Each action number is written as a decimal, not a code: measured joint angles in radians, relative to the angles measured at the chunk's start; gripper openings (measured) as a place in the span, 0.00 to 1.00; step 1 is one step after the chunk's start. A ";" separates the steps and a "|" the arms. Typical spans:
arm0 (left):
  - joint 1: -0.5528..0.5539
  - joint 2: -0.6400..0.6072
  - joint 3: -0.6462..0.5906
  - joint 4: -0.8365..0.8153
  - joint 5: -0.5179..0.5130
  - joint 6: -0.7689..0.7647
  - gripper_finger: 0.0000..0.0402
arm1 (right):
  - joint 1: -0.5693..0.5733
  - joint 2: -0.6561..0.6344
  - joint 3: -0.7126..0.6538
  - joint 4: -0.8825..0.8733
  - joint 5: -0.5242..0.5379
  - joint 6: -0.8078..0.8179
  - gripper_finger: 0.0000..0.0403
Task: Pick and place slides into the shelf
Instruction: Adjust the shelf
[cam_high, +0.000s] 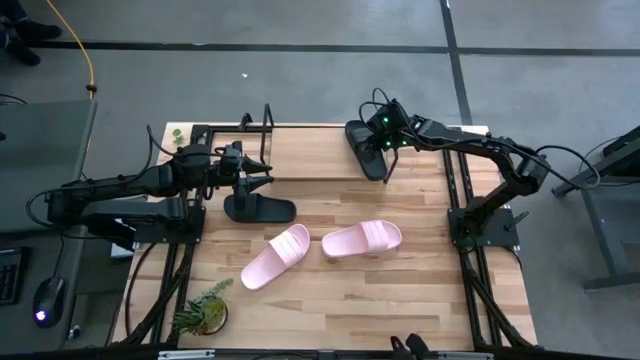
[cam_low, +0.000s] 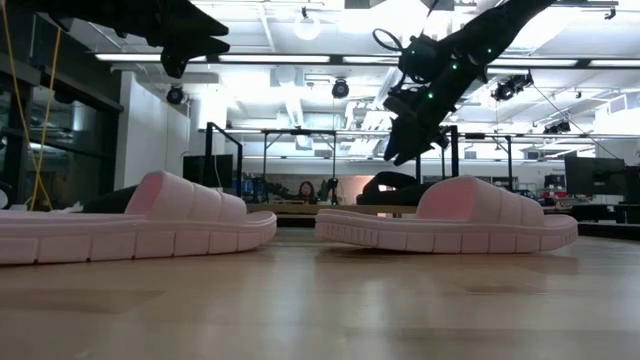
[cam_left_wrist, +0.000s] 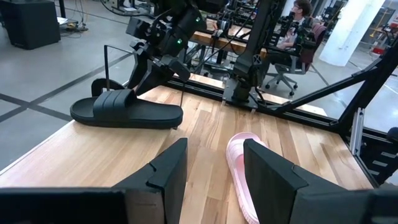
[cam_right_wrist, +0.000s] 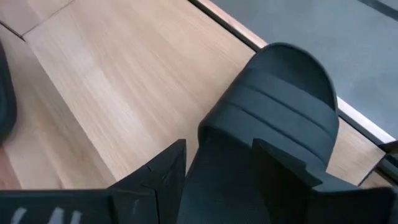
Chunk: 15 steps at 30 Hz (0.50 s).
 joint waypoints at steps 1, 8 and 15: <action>0.000 0.000 0.000 0.000 0.000 0.000 0.36 | 0.000 0.000 -0.002 0.002 -0.001 -0.002 0.44; 0.000 0.000 0.000 0.000 0.000 -0.005 0.36 | -0.002 0.000 -0.008 0.068 -0.092 0.006 0.44; 0.000 0.000 0.000 -0.003 0.000 -0.014 0.36 | -0.002 -0.002 -0.026 0.122 -0.108 0.039 0.44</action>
